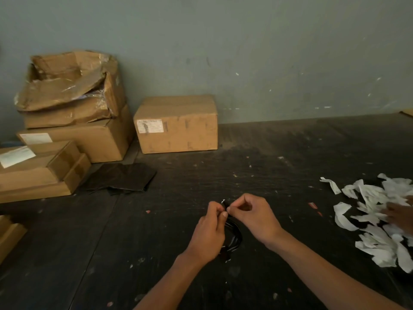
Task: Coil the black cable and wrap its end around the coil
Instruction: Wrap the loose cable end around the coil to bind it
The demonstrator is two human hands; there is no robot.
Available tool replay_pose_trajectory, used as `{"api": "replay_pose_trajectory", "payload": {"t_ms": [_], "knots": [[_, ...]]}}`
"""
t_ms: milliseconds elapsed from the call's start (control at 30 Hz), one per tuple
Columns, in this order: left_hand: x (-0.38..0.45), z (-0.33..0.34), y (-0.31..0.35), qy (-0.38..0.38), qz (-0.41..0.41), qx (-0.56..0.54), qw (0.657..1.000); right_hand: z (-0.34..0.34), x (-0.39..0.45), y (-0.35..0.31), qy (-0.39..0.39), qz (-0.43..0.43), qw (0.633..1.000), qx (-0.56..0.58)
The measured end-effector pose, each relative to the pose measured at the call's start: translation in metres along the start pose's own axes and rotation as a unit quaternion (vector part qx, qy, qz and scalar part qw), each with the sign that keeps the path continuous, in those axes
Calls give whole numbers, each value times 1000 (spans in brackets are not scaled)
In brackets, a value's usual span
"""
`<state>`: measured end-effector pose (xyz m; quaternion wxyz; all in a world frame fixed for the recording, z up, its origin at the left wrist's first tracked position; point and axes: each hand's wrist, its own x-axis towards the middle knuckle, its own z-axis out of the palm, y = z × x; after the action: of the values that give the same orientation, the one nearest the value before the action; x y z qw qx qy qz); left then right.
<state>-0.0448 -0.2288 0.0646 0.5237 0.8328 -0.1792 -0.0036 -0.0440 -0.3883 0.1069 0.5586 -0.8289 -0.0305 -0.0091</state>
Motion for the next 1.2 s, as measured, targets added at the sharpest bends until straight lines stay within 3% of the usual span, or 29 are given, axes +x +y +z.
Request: {"api": "replay_pose_trajectory", "payload": {"t_ms": [233,600,833,1033,1200], "knots": [[-1,-7,2,-43,-27,36,998,-1,4,2,-50,26,998,12],[-8,-10,1,-69,-69,22,995,3,-2,0,-105,-91,971,-195],[-10,-13,2,-49,-54,8,997,8,-6,2,-77,15,996,-52],[-8,-14,3,-14,-57,-27,998,17,-6,8,27,114,985,130],[-10,-14,0,-8,-52,-20,998,9,-3,6,-36,114,988,103]]}}
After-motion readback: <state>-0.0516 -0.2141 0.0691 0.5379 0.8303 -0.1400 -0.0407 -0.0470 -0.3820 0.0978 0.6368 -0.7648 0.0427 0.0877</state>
